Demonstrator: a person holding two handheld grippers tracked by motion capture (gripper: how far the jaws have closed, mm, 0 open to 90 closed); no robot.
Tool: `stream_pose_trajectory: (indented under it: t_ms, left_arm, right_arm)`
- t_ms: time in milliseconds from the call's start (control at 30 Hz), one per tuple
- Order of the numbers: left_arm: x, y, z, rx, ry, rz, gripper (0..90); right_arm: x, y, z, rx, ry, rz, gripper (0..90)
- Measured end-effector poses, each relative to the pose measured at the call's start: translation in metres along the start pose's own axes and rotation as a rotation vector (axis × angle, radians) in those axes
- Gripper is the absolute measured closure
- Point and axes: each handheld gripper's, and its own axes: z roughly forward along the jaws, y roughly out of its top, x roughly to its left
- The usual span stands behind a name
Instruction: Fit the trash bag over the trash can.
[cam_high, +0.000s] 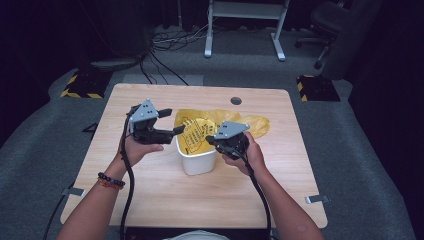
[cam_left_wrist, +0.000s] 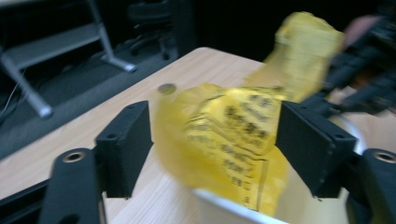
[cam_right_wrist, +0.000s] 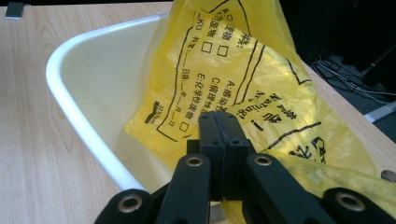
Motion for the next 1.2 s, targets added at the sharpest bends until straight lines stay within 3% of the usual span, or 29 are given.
stream_pose_trajectory:
  t_ms: [100, 167, 233, 300, 400, 433, 467, 500, 533, 633, 800, 833, 867, 967, 1033, 1067, 1100, 1167, 1200]
  left_arm:
    - [0.011, -0.002, 0.006, 0.015, 0.041, -0.070, 19.4]
    - [0.019, -0.006, 0.011, 0.012, 0.001, -0.134, 18.5]
    - [0.021, -0.009, 0.020, 0.034, -0.048, -0.139, 18.4]
    - [0.020, -0.009, 0.027, 0.059, -0.080, -0.117, 18.7]
    - [0.016, -0.005, 0.039, 0.091, -0.087, -0.091, 40.8]
    - [0.015, -0.005, 0.040, 0.091, -0.096, -0.081, 40.8]
    - [0.014, -0.004, 0.041, 0.090, -0.101, -0.049, 56.4]
    - [0.012, -0.003, 0.041, 0.086, -0.117, -0.032, 66.6]
    - [0.010, -0.002, 0.040, 0.075, -0.135, -0.008, 85.6]
    - [0.000, -0.001, 0.033, 0.047, -0.200, 0.058, 89.7]
    - [-0.019, -0.004, 0.025, 0.089, -0.281, 0.198, 89.9]
    - [-0.025, -0.006, 0.026, 0.141, -0.278, 0.251, 89.8]
    - [-0.025, -0.006, 0.026, 0.141, -0.278, 0.251, 89.9]
    - [-0.031, -0.011, 0.034, 0.223, -0.250, 0.314, 89.8]
    - [-0.031, -0.015, 0.041, 0.259, -0.237, 0.316, 89.8]
    - [-0.031, -0.015, 0.041, 0.259, -0.237, 0.316, 89.8]
    - [-0.031, -0.016, 0.042, 0.264, -0.240, 0.308, 89.8]
    - [-0.031, -0.016, 0.045, 0.278, -0.237, 0.310, 89.8]
    - [-0.031, -0.018, 0.047, 0.285, -0.234, 0.302, 89.8]
  right_arm:
    - [0.001, 0.000, 0.000, 0.002, 0.000, -0.010, 90.0]
    - [0.001, 0.000, 0.000, 0.002, 0.001, -0.015, 90.0]
    - [0.002, 0.000, 0.000, 0.003, -0.001, -0.024, 90.0]
    - [0.002, 0.000, 0.000, 0.002, -0.001, -0.027, 90.0]
    - [0.002, 0.000, 0.000, 0.002, -0.004, -0.038, 90.0]
    - [0.003, -0.001, 0.000, 0.000, -0.004, -0.037, 90.0]
    - [0.002, -0.001, 0.000, -0.001, -0.005, -0.036, 90.0]
    - [0.002, -0.001, 0.000, -0.005, -0.005, -0.034, 90.0]
    - [0.002, -0.001, -0.001, -0.008, -0.005, -0.031, 90.0]
    - [0.001, -0.002, -0.002, -0.013, -0.015, -0.024, 90.0]
    - [-0.002, -0.005, -0.003, -0.036, -0.033, 0.011, 89.7]
    - [-0.004, -0.006, -0.004, -0.051, -0.042, 0.029, 86.5]
    - [-0.005, -0.007, -0.004, -0.066, -0.054, 0.045, 83.2]
    - [-0.006, -0.006, -0.006, -0.093, -0.075, 0.071, 76.4]
    - [-0.008, -0.007, -0.010, -0.127, -0.085, 0.101, 64.4]
    - [-0.008, -0.007, -0.010, -0.127, -0.085, 0.101, 64.4]
    - [-0.010, -0.010, -0.020, -0.165, -0.107, 0.152, 56.1]
    - [-0.012, -0.012, -0.024, -0.183, -0.115, 0.169, 55.0]
    - [-0.019, -0.022, -0.038, -0.215, -0.125, 0.225, 51.9]
